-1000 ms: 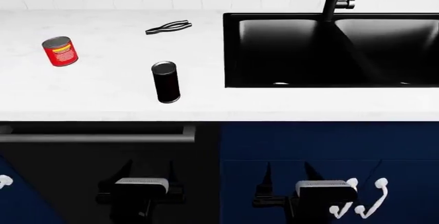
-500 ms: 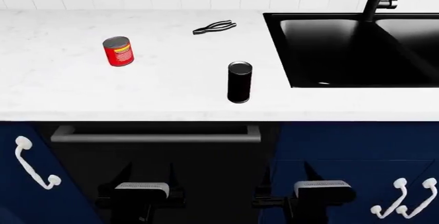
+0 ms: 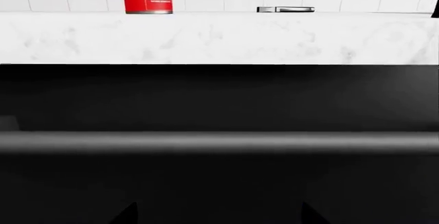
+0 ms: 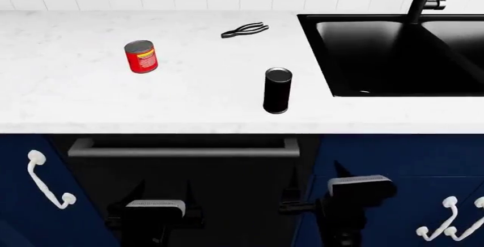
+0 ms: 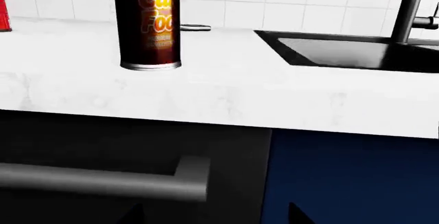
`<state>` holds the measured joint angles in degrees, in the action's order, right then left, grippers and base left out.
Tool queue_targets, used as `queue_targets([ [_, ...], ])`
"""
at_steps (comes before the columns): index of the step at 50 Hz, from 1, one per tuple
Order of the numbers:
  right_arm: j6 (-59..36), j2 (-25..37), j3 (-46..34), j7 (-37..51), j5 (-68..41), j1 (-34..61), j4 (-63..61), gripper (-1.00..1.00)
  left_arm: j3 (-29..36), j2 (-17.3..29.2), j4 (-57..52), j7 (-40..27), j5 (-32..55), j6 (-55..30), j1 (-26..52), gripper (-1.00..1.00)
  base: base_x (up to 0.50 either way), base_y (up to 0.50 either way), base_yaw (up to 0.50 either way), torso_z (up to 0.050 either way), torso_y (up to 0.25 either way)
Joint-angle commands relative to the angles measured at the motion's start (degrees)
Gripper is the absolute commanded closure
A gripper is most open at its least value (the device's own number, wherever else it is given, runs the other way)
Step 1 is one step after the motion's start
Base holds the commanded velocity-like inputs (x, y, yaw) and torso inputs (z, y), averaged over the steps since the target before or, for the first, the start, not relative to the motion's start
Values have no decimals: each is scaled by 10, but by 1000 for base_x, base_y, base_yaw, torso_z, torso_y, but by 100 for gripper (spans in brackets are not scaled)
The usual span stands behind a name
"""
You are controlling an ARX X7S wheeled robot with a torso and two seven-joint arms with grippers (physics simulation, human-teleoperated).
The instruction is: Pick the cans from the counter and place them in their designated side in the cabinet.
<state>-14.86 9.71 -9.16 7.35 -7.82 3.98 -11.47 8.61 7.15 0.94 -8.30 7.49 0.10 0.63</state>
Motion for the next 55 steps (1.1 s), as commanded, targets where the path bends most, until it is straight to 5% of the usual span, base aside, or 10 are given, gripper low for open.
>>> queue_targets([
  [1, -256, 34, 10, -20, -76, 102, -141, -100, 6, 4, -2, -2, 11, -7, 1, -100, 0, 0, 0, 0, 0],
  [19, -465, 33, 6, -26, -127, 317, -145, -100, 13, 9, 0, -11, 20, -11, 1, -100, 0, 0, 0, 0, 0],
  [55, -395, 9, -46, -60, -117, 399, 33, -100, 25, 19, 10, -24, 32, -13, 9, -100, 0, 0, 0, 0, 0],
])
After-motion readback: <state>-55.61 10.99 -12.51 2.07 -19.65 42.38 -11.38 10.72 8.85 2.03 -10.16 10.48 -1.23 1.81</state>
